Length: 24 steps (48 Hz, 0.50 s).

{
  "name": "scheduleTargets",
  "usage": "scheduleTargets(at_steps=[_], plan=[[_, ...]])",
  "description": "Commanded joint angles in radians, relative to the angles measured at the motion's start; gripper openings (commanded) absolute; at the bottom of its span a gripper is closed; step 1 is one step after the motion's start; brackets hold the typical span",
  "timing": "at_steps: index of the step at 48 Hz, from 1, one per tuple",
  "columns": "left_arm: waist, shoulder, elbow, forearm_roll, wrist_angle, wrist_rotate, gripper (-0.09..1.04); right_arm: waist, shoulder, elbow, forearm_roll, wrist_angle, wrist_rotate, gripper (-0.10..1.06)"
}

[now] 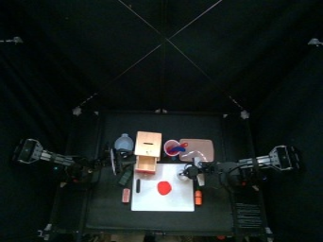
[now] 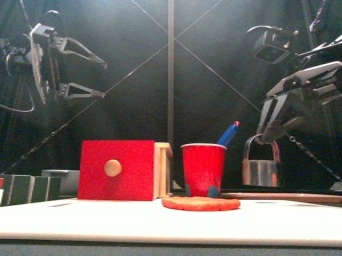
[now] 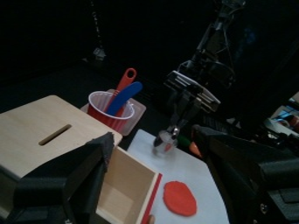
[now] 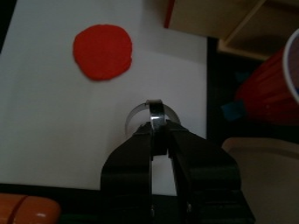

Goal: Get the cutter from the drawer then cut the dough then place the extra dough in the bowl
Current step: Place the cutter on the board

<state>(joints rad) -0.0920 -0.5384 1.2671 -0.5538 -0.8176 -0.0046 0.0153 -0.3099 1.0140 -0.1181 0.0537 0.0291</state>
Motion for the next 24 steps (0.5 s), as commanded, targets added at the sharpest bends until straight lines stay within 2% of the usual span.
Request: scheduleTargets(at_steps=[1, 6, 16, 20, 24], plan=[[0.003, 0.002, -0.025, 0.003, -0.005, 0.000, 1.03, 0.002, 0.035, -0.049, 0.061, -0.006, -0.002, 0.43], [0.003, 0.002, -0.025, 0.003, -0.005, 0.000, 1.03, 0.006, 0.054, -0.064, 0.081, -0.006, -0.006, 0.47], [0.018, 0.008, -0.028, -0.003, -0.003, 0.000, 1.03, 0.009, 0.044, -0.069, 0.083, 0.003, -0.003, 0.72], [0.058, 0.008, -0.038, -0.052, -0.003, -0.003, 1.03, 0.012, 0.041, -0.077, 0.078, 0.003, -0.005, 0.78], [0.098, 0.011, -0.057, -0.106, -0.002, 0.008, 1.03, 0.008, 0.040, -0.095, 0.069, 0.003, -0.008, 0.78]])
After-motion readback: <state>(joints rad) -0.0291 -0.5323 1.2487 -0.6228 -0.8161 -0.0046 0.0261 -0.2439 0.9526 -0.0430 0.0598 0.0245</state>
